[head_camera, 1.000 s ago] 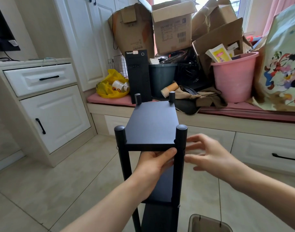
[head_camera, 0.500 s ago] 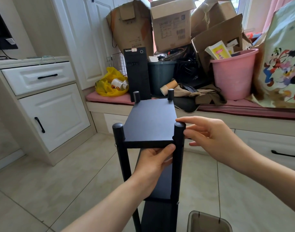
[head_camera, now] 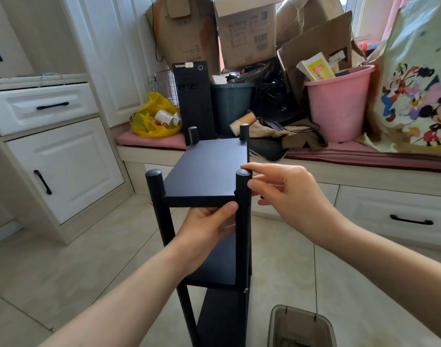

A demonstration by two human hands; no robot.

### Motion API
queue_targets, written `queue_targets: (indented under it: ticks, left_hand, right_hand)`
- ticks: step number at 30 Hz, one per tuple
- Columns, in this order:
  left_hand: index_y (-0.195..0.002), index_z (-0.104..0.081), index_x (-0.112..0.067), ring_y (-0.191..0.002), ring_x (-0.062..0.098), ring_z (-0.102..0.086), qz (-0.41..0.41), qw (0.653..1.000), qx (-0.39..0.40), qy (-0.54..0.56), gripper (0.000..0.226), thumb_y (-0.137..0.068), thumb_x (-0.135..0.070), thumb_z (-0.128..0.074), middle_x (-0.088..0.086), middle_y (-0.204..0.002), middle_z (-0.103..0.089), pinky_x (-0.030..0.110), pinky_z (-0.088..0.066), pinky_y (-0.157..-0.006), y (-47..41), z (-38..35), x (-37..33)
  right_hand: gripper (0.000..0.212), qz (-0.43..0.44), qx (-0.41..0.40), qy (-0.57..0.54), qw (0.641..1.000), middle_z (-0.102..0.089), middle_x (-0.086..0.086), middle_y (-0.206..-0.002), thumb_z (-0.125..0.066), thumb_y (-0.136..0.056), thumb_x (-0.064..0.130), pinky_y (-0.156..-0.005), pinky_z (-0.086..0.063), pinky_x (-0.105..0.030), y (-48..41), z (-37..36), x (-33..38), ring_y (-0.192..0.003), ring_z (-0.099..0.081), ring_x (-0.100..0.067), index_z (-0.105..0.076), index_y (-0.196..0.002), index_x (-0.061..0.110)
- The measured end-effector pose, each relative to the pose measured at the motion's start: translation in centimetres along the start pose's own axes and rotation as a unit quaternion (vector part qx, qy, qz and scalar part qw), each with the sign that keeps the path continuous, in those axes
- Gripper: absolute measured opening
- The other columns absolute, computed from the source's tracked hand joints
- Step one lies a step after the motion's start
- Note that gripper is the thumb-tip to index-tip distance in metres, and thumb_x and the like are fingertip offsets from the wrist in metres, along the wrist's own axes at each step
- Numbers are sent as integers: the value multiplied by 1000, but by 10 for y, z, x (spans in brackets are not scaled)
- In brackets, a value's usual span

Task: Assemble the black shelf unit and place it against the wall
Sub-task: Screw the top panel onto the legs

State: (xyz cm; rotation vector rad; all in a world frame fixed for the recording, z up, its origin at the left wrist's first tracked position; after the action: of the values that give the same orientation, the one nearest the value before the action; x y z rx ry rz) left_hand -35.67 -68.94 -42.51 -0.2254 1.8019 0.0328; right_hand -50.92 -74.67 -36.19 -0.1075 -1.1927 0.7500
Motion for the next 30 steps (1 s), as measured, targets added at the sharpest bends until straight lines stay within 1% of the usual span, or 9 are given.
queue_targets:
  ticks: [9, 14, 17, 19, 20, 22, 26, 28, 30]
  left_hand:
    - [-125, -65, -5, -113, 29, -69, 5, 1000, 28, -7, 40, -89, -20, -59, 13, -118, -73, 33, -59, -87, 4, 12, -5]
    - [-124, -65, -4, -113, 30, -69, 10, 999, 37, 2, 39, -89, -19, -60, 14, -118, -72, 32, -58, -87, 4, 13, -3]
    - [-118, -68, -5, -112, 29, -69, 13, 999, 40, 15, 34, -88, -18, -60, 13, -115, -74, 32, -58, -87, 4, 14, -2]
    - [-115, -69, -5, -113, 30, -69, 15, 999, 40, 22, 32, -88, -18, -61, 13, -114, -74, 35, -58, -92, 3, 14, 0]
    - [-114, -70, -6, -114, 30, -69, 18, 999, 38, 25, 31, -87, -19, -61, 13, -114, -74, 37, -57, -95, 3, 15, 2]
    - [-112, -71, -7, -115, 31, -68, 24, 999, 35, 33, 29, -87, -19, -62, 12, -112, -74, 38, -56, -97, 3, 15, 3]
    - [-105, -76, -13, -114, 30, -68, 26, 998, 42, 38, 24, -86, -20, -63, 9, -110, -74, 35, -56, -94, 4, 14, 3]
    - [-101, -79, -15, -114, 29, -69, 25, 998, 46, 40, 23, -86, -21, -63, 8, -107, -75, 35, -56, -94, 5, 14, 3]
    - [-102, -78, -15, -114, 29, -68, 22, 998, 49, 41, 23, -87, -20, -62, 7, -107, -75, 36, -56, -95, 5, 13, 3]
  right_hand:
    - [34, 6, 14, -3, 1000, -75, 12, -97, -66, -93, 18, -85, -60, -35, -2, -12, 1, -89, -71, -3, -67, -125, 30]
    - [17, 0, 16, -44, 999, -76, 4, -92, -69, -90, 16, -76, -60, -28, 3, 1, 1, -81, -74, -10, -72, -105, 24]
    - [9, -42, 19, -16, 999, -76, 2, -88, -70, -90, 19, -75, -61, -29, 9, 9, -23, -79, -74, -11, -71, -99, 20]
    - [7, -106, 68, 52, 991, -76, 2, -88, -68, -91, 25, -77, -60, -31, 15, 6, -55, -80, -73, -12, -70, -96, 20]
    - [11, -139, 115, 111, 977, -75, 3, -92, -67, -91, 28, -79, -59, -30, 20, 1, -75, -82, -71, -12, -71, -98, 19]
    - [24, -195, 237, 246, 919, -71, 4, -107, -65, -93, 34, -83, -52, -23, 35, -14, -119, -91, -65, -10, -69, -111, 17]
    - [47, -337, 467, 341, 743, -66, -7, -124, -55, -98, 45, -84, -54, -32, 84, -47, -194, -96, -62, -20, -61, -127, 10]
    - [48, -389, 486, 322, 713, -68, -9, -121, -53, -99, 47, -76, -56, -33, 107, -66, -219, -96, -67, -24, -63, -123, 6]
    - [50, -425, 453, 279, 732, -71, -10, -115, -54, -98, 48, -73, -60, -36, 128, -85, -244, -99, -71, -26, -64, -119, 5]
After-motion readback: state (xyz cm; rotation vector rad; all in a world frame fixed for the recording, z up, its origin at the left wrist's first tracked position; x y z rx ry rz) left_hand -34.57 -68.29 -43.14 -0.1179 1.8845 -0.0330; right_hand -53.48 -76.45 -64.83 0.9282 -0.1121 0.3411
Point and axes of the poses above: each hand's wrist, its own y-axis away from the middle knuckle, its own z-axis out of the back of the hand, x = y × z, the point moved 4 cm from there along -y, towards the middle knuckle
